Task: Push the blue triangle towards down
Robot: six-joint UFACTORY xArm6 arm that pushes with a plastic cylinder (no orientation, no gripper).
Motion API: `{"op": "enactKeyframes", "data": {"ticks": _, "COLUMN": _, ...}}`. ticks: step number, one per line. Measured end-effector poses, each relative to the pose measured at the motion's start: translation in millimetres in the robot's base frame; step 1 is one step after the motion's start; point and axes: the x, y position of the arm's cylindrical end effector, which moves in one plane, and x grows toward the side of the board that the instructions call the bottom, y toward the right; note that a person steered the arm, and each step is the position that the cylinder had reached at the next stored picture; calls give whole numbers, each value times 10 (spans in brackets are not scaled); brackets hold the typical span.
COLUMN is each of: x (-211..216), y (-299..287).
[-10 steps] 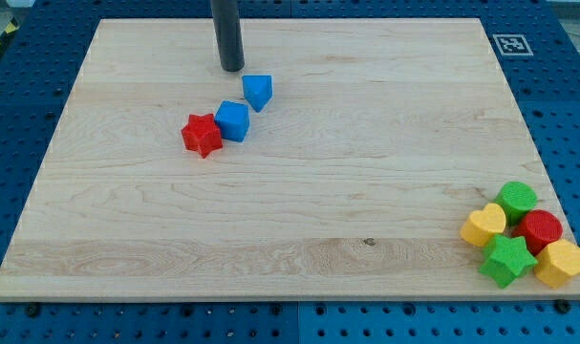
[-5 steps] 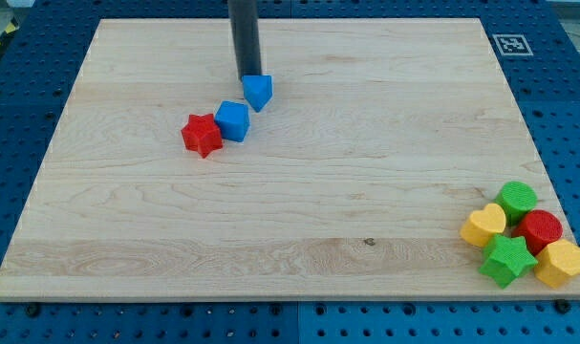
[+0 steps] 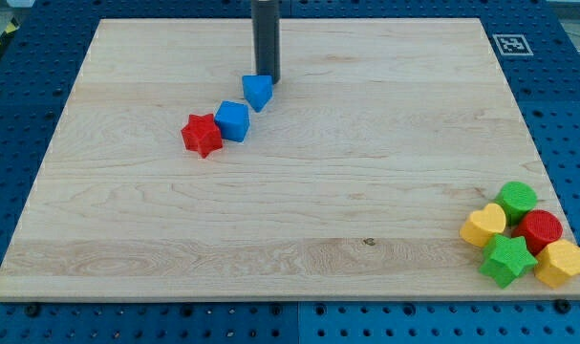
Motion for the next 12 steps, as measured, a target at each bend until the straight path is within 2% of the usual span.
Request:
{"op": "enactKeyframes", "data": {"ticks": 1, "x": 0, "y": -301}}
{"op": "enactKeyframes", "data": {"ticks": 3, "x": 351, "y": -276}}
{"op": "enactKeyframes", "data": {"ticks": 7, "x": 406, "y": 471}}
{"op": "enactKeyframes", "data": {"ticks": 11, "x": 562, "y": 671}}
{"op": "enactKeyframes", "data": {"ticks": 12, "x": 563, "y": 557}}
